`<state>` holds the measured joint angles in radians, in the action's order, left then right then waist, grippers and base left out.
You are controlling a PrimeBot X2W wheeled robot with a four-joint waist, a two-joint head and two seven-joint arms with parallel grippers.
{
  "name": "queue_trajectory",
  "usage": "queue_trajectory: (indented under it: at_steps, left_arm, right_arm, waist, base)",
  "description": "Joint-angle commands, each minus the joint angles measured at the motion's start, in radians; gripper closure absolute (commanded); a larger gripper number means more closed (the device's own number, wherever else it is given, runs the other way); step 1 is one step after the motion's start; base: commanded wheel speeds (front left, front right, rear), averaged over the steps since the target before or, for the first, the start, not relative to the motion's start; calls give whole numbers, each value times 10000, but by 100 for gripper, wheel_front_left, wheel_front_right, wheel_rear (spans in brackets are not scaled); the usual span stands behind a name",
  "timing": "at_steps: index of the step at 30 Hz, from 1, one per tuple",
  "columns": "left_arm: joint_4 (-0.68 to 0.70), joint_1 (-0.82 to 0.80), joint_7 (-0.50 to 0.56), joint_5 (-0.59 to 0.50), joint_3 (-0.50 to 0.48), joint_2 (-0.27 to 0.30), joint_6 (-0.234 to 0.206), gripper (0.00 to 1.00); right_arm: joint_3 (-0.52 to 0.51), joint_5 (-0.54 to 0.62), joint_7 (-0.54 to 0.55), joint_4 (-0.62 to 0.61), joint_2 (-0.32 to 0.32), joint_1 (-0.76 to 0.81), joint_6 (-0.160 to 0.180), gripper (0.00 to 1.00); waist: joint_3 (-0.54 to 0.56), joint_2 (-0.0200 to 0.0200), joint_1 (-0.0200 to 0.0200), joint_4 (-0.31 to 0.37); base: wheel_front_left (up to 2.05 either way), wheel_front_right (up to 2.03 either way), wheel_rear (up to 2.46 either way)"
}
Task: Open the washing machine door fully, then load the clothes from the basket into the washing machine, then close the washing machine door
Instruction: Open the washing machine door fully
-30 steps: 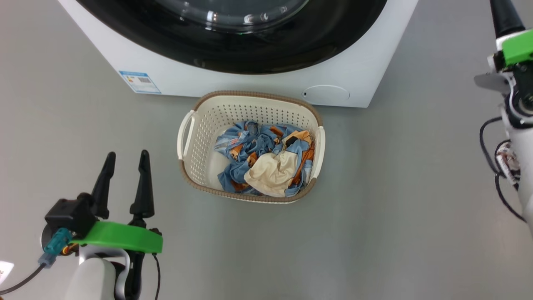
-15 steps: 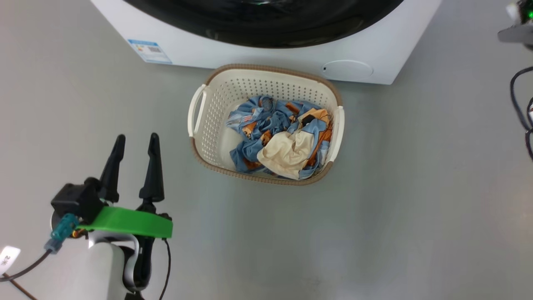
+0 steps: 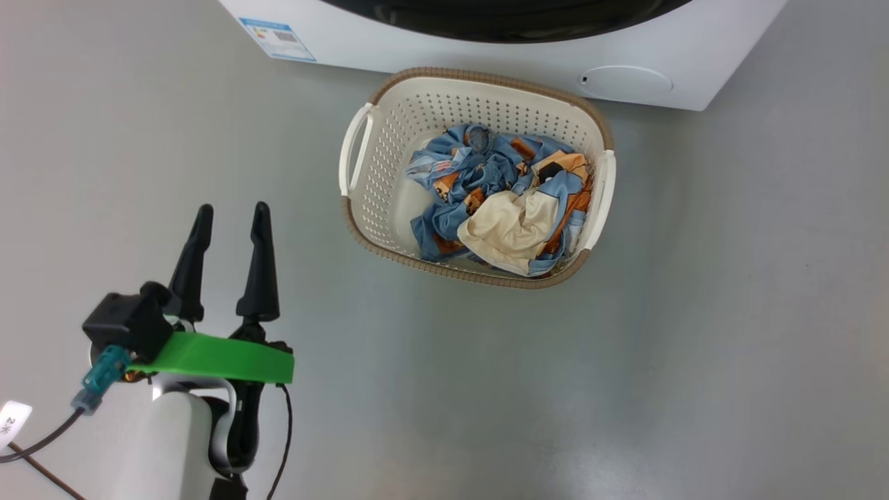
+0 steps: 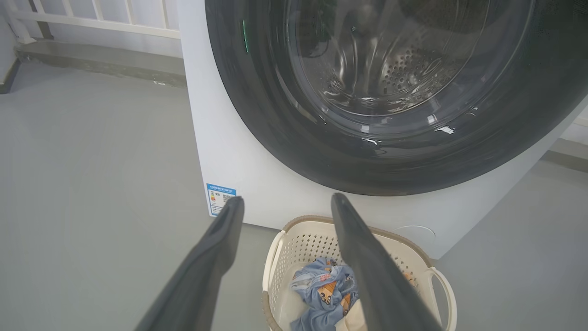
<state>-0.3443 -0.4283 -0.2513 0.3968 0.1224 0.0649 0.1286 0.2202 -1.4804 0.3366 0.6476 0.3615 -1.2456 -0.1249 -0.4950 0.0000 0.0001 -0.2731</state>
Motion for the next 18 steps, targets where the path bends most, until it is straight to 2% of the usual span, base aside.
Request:
queue_trajectory:
  at_steps: [1,18]
  left_arm:
    - [299,-171,-105,76,-292,250,20,0]
    - [238,-222,-105,210,-252,102,20,0]
  right_arm:
    - [33,-30,69,-293,-21,-216,-58,100]
    - [693,308,868,590,120,-1278,-58,100]
  waist:
    - [-53,0,-1,-60]
    - [-327,0,-1,-333]
  base:
    - [0,0,0]
    - [0,0,0]
